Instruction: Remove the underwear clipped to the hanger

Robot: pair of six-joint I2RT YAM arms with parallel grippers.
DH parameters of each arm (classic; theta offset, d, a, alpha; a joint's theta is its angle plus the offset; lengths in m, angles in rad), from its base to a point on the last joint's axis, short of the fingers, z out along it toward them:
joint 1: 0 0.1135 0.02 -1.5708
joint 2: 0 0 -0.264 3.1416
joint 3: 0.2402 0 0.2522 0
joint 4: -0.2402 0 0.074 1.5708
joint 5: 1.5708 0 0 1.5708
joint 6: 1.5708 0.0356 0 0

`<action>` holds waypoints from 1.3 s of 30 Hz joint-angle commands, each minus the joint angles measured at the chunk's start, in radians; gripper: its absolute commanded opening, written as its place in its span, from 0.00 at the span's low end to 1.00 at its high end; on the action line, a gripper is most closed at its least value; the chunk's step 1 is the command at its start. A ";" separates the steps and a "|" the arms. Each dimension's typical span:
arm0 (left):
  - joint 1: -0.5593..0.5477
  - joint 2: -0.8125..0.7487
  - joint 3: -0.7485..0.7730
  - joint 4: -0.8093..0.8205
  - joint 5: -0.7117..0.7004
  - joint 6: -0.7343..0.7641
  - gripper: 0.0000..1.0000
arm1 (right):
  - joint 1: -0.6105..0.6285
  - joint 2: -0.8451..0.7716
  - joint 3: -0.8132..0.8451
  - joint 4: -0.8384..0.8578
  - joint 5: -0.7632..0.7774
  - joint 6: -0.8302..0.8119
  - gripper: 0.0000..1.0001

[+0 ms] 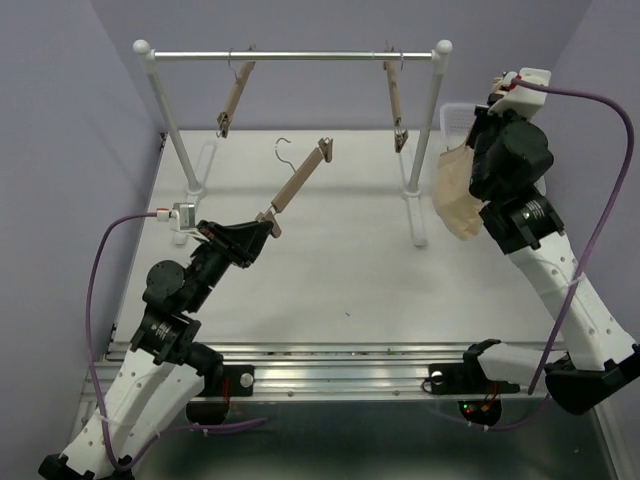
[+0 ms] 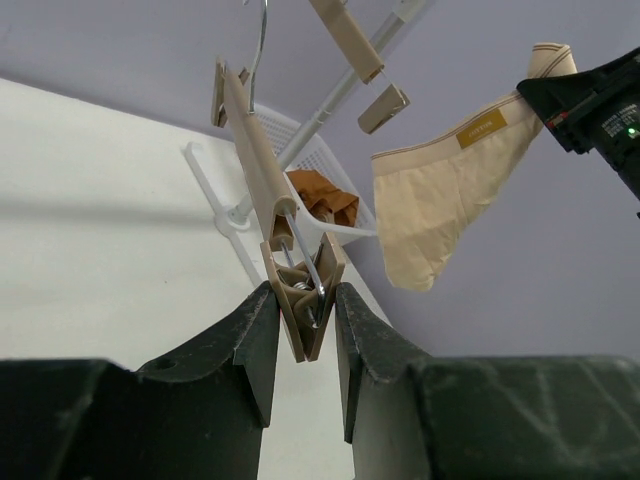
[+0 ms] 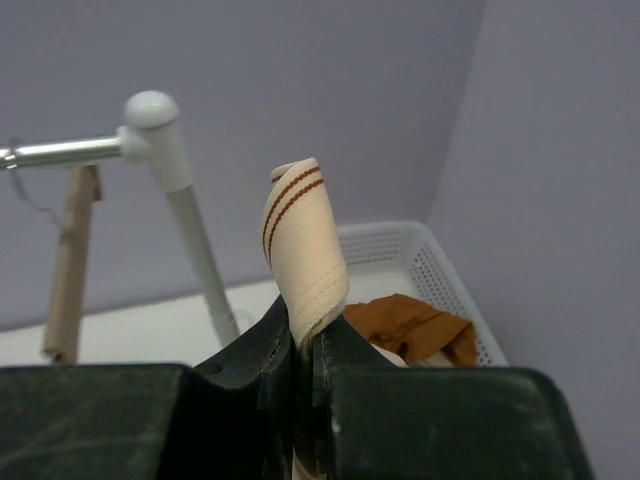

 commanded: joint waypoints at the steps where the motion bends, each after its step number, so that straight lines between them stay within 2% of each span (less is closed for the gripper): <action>1: 0.004 -0.001 0.063 0.124 -0.014 0.066 0.00 | -0.154 0.103 0.064 0.024 -0.095 -0.061 0.01; 7: 0.004 0.053 0.128 0.132 -0.025 0.139 0.00 | -0.418 0.271 0.191 0.027 -0.350 -0.012 0.01; 14: 0.001 0.107 0.170 0.147 -0.040 0.185 0.00 | -0.527 0.559 0.479 0.037 -0.413 -0.015 0.01; 19: -0.001 0.116 0.201 0.150 -0.048 0.210 0.00 | -0.575 0.751 0.587 0.037 -0.427 0.015 0.02; 20: -0.001 0.125 0.205 0.153 -0.047 0.216 0.00 | -0.575 0.768 0.589 0.035 -0.413 0.020 0.06; 21: -0.001 0.133 0.216 0.155 -0.051 0.219 0.00 | -0.575 0.780 0.575 0.037 -0.406 0.038 0.26; 24: -0.004 0.159 0.244 0.171 -0.051 0.238 0.00 | -0.584 0.789 0.523 0.030 -0.395 0.075 0.76; 25: -0.004 0.171 0.254 0.184 -0.051 0.245 0.00 | -0.584 0.777 0.486 0.024 -0.398 0.097 1.00; 32: -0.013 0.247 0.337 0.227 -0.094 0.296 0.00 | -0.584 0.675 0.348 0.012 -0.448 0.164 1.00; 39: -0.103 0.350 0.397 0.291 -0.261 0.423 0.00 | -0.584 0.539 0.216 0.069 -0.514 0.196 1.00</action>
